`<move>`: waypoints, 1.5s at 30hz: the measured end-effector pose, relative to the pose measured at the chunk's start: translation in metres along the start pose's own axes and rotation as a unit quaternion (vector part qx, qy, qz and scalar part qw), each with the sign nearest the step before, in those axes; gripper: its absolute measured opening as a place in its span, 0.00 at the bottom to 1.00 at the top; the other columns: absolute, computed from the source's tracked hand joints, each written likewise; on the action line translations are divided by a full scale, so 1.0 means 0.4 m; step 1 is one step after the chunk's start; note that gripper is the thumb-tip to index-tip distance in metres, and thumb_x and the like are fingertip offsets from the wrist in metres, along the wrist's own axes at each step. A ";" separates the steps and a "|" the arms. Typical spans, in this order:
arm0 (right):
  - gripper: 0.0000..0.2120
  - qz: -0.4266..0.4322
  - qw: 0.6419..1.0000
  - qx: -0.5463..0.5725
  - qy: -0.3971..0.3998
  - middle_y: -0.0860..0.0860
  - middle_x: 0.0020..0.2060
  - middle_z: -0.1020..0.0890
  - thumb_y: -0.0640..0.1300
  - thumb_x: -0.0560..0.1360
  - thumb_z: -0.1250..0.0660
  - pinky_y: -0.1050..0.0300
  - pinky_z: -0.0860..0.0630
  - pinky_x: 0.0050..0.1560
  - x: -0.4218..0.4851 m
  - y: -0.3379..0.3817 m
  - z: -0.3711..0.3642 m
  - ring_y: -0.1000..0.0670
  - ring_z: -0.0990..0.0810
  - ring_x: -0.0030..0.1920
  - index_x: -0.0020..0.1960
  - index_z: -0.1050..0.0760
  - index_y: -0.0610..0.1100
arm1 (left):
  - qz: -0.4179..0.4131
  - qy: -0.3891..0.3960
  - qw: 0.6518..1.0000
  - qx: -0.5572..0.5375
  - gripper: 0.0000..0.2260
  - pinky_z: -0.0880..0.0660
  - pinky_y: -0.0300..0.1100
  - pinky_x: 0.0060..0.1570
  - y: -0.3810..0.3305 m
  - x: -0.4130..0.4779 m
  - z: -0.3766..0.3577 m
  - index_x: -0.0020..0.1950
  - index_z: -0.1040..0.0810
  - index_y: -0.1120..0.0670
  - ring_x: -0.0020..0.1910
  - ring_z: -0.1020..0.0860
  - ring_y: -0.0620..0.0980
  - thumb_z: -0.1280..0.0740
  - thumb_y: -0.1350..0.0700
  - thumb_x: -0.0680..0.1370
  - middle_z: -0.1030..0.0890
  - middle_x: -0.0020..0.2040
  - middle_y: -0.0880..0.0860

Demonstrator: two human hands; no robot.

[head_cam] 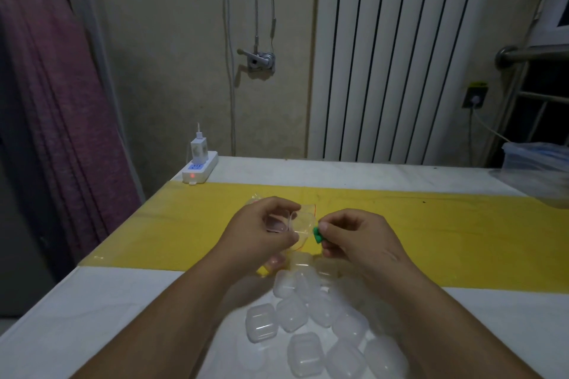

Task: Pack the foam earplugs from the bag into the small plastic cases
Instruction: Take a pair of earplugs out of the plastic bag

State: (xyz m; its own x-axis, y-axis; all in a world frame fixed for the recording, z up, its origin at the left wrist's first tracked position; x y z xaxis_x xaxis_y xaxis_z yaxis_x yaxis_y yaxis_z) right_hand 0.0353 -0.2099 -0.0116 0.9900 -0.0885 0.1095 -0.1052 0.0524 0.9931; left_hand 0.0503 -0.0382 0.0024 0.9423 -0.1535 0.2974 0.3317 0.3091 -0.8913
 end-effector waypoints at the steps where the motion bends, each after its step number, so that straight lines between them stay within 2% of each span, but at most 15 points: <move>1: 0.05 0.014 1.000 0.009 -0.017 0.45 0.32 0.18 0.33 0.74 0.30 0.59 0.19 0.35 0.000 0.010 0.008 0.52 0.21 0.30 0.40 0.19 0.38 | -0.002 -0.006 1.000 0.015 0.17 0.22 0.36 0.42 0.002 0.001 0.003 0.50 0.18 0.47 0.41 0.20 0.41 0.25 0.67 0.69 0.17 0.48 0.48; 4: 0.08 0.054 0.997 0.029 -0.044 0.45 0.34 0.17 0.30 0.74 0.32 0.56 0.18 0.39 -0.005 0.039 0.018 0.50 0.18 0.32 0.41 0.19 0.40 | -0.005 -0.021 0.999 0.035 0.17 0.26 0.28 0.40 0.006 0.009 0.005 0.50 0.19 0.47 0.39 0.22 0.36 0.25 0.66 0.68 0.17 0.47 0.49; 7: 0.10 0.097 0.994 -0.017 -0.040 0.49 0.33 0.15 0.31 0.74 0.31 0.56 0.17 0.40 -0.016 0.052 -0.003 0.50 0.16 0.34 0.41 0.18 0.46 | -0.002 -0.017 0.999 0.031 0.17 0.25 0.29 0.39 0.004 0.008 0.002 0.51 0.18 0.48 0.40 0.21 0.38 0.25 0.65 0.68 0.17 0.48 0.50; 12: 0.14 0.174 0.963 -0.201 -0.041 0.66 0.35 0.18 0.40 0.72 0.26 0.70 0.29 0.35 -0.026 0.069 -0.036 0.61 0.24 0.32 0.38 0.21 0.59 | 0.014 -0.011 1.000 -0.015 0.16 0.24 0.33 0.32 0.004 0.002 0.000 0.50 0.18 0.48 0.38 0.22 0.40 0.24 0.67 0.68 0.19 0.48 0.54; 14: 0.11 0.191 0.949 -0.247 -0.040 0.64 0.33 0.20 0.41 0.72 0.27 0.71 0.33 0.34 -0.030 0.075 -0.041 0.64 0.26 0.33 0.40 0.20 0.57 | 0.015 -0.006 1.000 -0.023 0.16 0.23 0.34 0.32 0.004 0.003 -0.001 0.50 0.18 0.49 0.39 0.21 0.41 0.24 0.66 0.68 0.19 0.49 0.55; 17: 0.05 0.236 0.918 -0.313 -0.057 0.64 0.41 0.23 0.44 0.73 0.27 0.70 0.36 0.38 -0.032 0.082 -0.049 0.64 0.26 0.42 0.45 0.17 0.55 | 0.021 -0.004 0.999 -0.044 0.16 0.22 0.38 0.34 0.008 0.003 0.000 0.51 0.18 0.51 0.36 0.21 0.39 0.24 0.67 0.68 0.18 0.48 0.55; 21: 0.05 0.216 0.917 -0.322 -0.088 0.60 0.43 0.28 0.48 0.74 0.28 0.73 0.36 0.37 -0.019 0.071 -0.040 0.63 0.27 0.45 0.49 0.15 0.53 | 0.024 -0.001 0.998 -0.060 0.17 0.21 0.38 0.35 0.008 0.001 0.001 0.51 0.18 0.52 0.37 0.21 0.38 0.24 0.68 0.68 0.18 0.47 0.53; 25: 0.06 0.180 0.945 -0.257 -0.094 0.58 0.43 0.23 0.46 0.73 0.27 0.72 0.33 0.37 -0.016 0.060 -0.034 0.62 0.27 0.38 0.45 0.22 0.56 | 0.031 0.003 0.998 -0.062 0.17 0.20 0.45 0.38 0.002 -0.004 -0.004 0.52 0.18 0.52 0.37 0.20 0.39 0.24 0.67 0.68 0.18 0.47 0.52; 28: 0.08 0.098 0.982 -0.145 -0.068 0.53 0.39 0.17 0.45 0.74 0.28 0.58 0.23 0.38 -0.008 0.027 -0.032 0.56 0.21 0.36 0.47 0.26 0.53 | 0.031 0.008 0.998 -0.063 0.19 0.20 0.54 0.43 -0.003 -0.007 -0.005 0.55 0.18 0.51 0.39 0.20 0.41 0.25 0.69 0.68 0.18 0.48 0.52; 31: 0.08 0.056 0.994 -0.078 -0.053 0.49 0.35 0.16 0.39 0.74 0.28 0.46 0.18 0.44 -0.003 0.006 -0.032 0.49 0.17 0.35 0.49 0.23 0.50 | 0.066 0.010 0.987 -0.146 0.25 0.20 0.60 0.44 0.009 -0.005 -0.010 0.64 0.25 0.48 0.43 0.17 0.58 0.29 0.68 0.72 0.20 0.50 0.57; 33: 0.07 0.057 0.994 -0.063 -0.063 0.50 0.31 0.17 0.37 0.74 0.28 0.48 0.18 0.43 -0.001 0.007 -0.024 0.51 0.18 0.32 0.47 0.22 0.47 | 0.109 0.009 0.957 -0.268 0.17 0.18 0.53 0.39 0.021 -0.001 -0.014 0.65 0.30 0.51 0.41 0.18 0.66 0.39 0.65 0.79 0.20 0.50 0.62; 36: 0.05 0.047 0.996 -0.038 -0.073 0.52 0.28 0.18 0.36 0.74 0.28 0.57 0.20 0.35 0.002 0.007 -0.015 0.54 0.20 0.29 0.47 0.21 0.44 | 0.142 0.030 0.923 -0.357 0.12 0.18 0.49 0.38 0.035 0.000 -0.021 0.59 0.28 0.58 0.40 0.18 0.65 0.48 0.64 0.81 0.18 0.49 0.68; 40: 0.04 0.029 0.997 -0.022 -0.071 0.53 0.28 0.19 0.39 0.73 0.27 0.58 0.22 0.31 -0.003 0.004 -0.012 0.55 0.22 0.27 0.46 0.21 0.43 | 0.097 0.070 0.943 -0.311 0.14 0.19 0.45 0.44 0.024 -0.005 -0.037 0.57 0.21 0.59 0.43 0.18 0.60 0.40 0.71 0.78 0.16 0.49 0.62; 43: 0.05 0.022 0.998 0.033 -0.056 0.49 0.30 0.18 0.38 0.72 0.26 0.59 0.21 0.32 -0.013 0.008 -0.022 0.54 0.21 0.28 0.47 0.20 0.41 | 0.073 0.073 0.959 -0.266 0.12 0.20 0.46 0.46 0.020 -0.006 -0.039 0.56 0.20 0.57 0.41 0.19 0.54 0.34 0.69 0.76 0.16 0.46 0.58; 45: 0.02 0.015 0.997 0.064 -0.049 0.46 0.33 0.17 0.38 0.76 0.30 0.58 0.20 0.34 -0.014 0.010 -0.028 0.52 0.20 0.30 0.47 0.19 0.41 | 0.067 0.064 0.963 -0.251 0.12 0.21 0.47 0.47 0.024 -0.001 -0.033 0.56 0.19 0.57 0.41 0.19 0.54 0.33 0.68 0.76 0.15 0.46 0.56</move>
State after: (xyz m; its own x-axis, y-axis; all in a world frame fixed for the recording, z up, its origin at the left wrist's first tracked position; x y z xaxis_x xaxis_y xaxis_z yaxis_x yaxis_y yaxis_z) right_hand 0.0304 -0.1979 -0.0088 0.9729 -0.1867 0.1366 -0.1519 -0.0704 0.9859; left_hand 0.0522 -0.0476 -0.0107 0.9514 -0.2676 0.1522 0.1135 -0.1547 -0.9814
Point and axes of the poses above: each hand's wrist, its own x-axis towards the middle knuckle, its own z-axis out of the back of the hand, y = z × x, the point moved 8 cm from there along x, towards the middle knuckle
